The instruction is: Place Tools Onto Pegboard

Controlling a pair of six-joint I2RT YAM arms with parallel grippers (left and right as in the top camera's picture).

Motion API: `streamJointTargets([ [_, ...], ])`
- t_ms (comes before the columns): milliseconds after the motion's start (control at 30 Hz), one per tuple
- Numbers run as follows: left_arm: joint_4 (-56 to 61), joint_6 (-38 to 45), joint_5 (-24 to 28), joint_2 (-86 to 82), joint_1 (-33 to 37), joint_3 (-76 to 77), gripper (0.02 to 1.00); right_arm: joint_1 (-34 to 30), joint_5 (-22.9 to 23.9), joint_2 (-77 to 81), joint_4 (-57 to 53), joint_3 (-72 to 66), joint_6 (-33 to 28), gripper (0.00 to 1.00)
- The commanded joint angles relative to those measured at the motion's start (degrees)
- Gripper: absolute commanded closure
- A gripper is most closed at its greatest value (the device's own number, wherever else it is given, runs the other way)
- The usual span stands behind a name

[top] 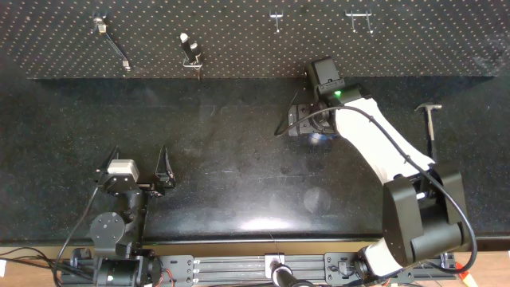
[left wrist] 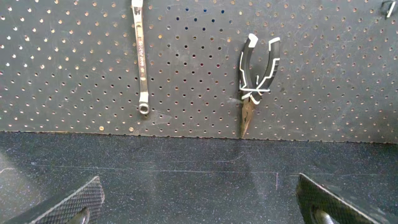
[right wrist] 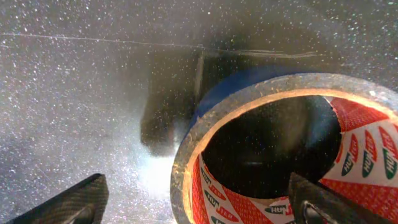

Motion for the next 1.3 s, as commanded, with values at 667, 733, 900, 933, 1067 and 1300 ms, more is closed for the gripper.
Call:
streamJointTargets([
  [667,-0.48,-0.31,0.37,-0.46,-0.24,-0.09,0.023,0.44,0.98,-12.72,3.39,1.33,-3.65,0.925],
  [733,-0.48,-0.31,0.37,-0.46,-0.24,-0.09,0.023,0.44,1.33,-19.34,5.46,1.33,-3.65,0.925],
  [900,-0.48,-0.33,0.37,-0.46,-0.24,-0.09,0.023,4.92,1.38,-30.05,15.91,1.33,-7.58,0.925],
  [933,-0.48,-0.33,0.37,-0.46,-0.24,-0.09,0.023,6.58,1.38,-30.47,19.56,1.33,-8.28,0.925],
  [1067,-0.48,-0.31,0.37,-0.46,-0.24,-0.09,0.023,11.15,1.42,-28.55,27.41,1.33,-12.59,0.925],
  [1300,-0.48,-0.31,0.37,-0.46,-0.24,-0.09,0.023,12.92,8.59,-17.75,37.05,1.33,-14.62,0.928],
])
